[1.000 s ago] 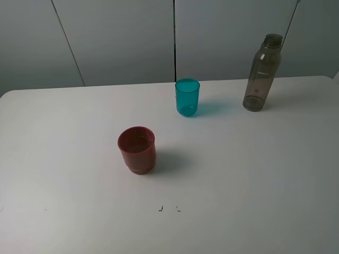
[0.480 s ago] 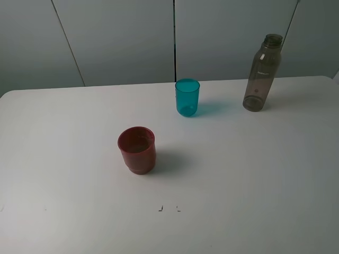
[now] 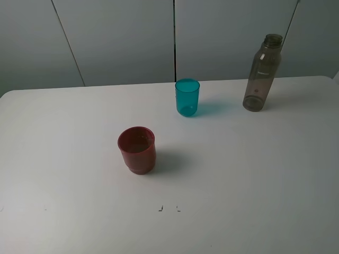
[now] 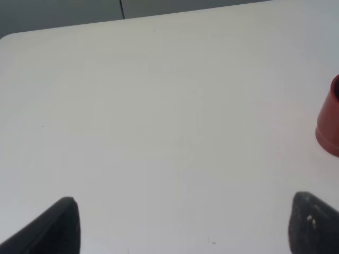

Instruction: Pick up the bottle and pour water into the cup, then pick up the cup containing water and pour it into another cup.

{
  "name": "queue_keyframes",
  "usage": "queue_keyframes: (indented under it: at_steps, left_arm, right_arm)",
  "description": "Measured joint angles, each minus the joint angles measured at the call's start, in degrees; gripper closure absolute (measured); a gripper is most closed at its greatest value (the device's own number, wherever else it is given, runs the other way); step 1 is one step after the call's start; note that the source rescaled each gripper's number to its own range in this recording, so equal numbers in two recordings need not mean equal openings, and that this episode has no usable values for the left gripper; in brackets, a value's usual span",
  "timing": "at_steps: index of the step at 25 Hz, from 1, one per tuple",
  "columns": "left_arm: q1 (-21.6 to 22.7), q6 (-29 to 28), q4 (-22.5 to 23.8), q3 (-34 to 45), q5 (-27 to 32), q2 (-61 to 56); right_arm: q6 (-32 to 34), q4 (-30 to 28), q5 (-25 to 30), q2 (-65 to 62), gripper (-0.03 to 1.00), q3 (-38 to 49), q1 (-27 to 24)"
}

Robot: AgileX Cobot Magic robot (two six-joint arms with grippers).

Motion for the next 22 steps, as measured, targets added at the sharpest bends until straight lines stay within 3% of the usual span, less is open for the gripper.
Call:
queue_keyframes:
  at_steps: [22]
  left_arm:
    - [0.0, 0.0, 0.0, 0.0, 0.0, 0.0]
  right_arm:
    - [0.1, 0.0, 0.0, 0.0, -0.03, 0.0, 0.2]
